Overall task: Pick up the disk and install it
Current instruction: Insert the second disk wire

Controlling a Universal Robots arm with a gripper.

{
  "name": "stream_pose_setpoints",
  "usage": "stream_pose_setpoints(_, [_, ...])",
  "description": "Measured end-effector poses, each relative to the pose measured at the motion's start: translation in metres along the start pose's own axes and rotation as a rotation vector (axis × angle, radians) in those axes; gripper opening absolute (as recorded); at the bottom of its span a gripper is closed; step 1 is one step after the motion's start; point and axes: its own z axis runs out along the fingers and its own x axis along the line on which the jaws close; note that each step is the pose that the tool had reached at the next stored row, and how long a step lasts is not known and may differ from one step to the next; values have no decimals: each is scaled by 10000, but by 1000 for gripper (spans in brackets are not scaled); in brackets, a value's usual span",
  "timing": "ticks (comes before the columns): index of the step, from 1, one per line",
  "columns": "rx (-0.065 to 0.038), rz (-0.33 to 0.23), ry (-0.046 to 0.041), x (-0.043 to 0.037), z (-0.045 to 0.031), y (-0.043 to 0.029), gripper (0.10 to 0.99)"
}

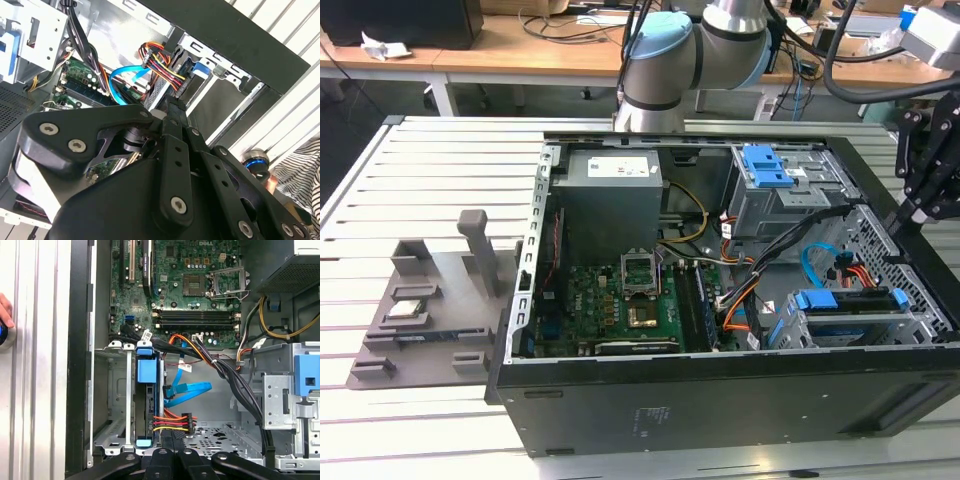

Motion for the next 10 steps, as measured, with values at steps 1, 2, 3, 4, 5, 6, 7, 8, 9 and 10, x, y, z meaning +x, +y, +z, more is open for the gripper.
stream_pose_setpoints(1, [-1,-1,-1,0,2,23,106])
stream_pose_setpoints(2, [0,-1,-1,0,3,37,106])
stream_pose_setpoints(3, [0,0,-1,0,4,48,106])
stream_pose_setpoints(4, [-1,-1,-2,0,5,57,106])
stream_pose_setpoints(5, [-1,-1,-1,0,5,66,106])
stream_pose_setpoints(6, [-1,-1,-1,0,6,80,106])
stream_pose_setpoints(7, [-1,0,0,1,8,112,106])
stream_pose_setpoints(8, [-1,-1,0,0,10,148,106])
stream_pose_setpoints(9, [-1,-1,-1,0,12,175,106])
stream_pose_setpoints(10, [-1,-1,-1,1,15,220,106])
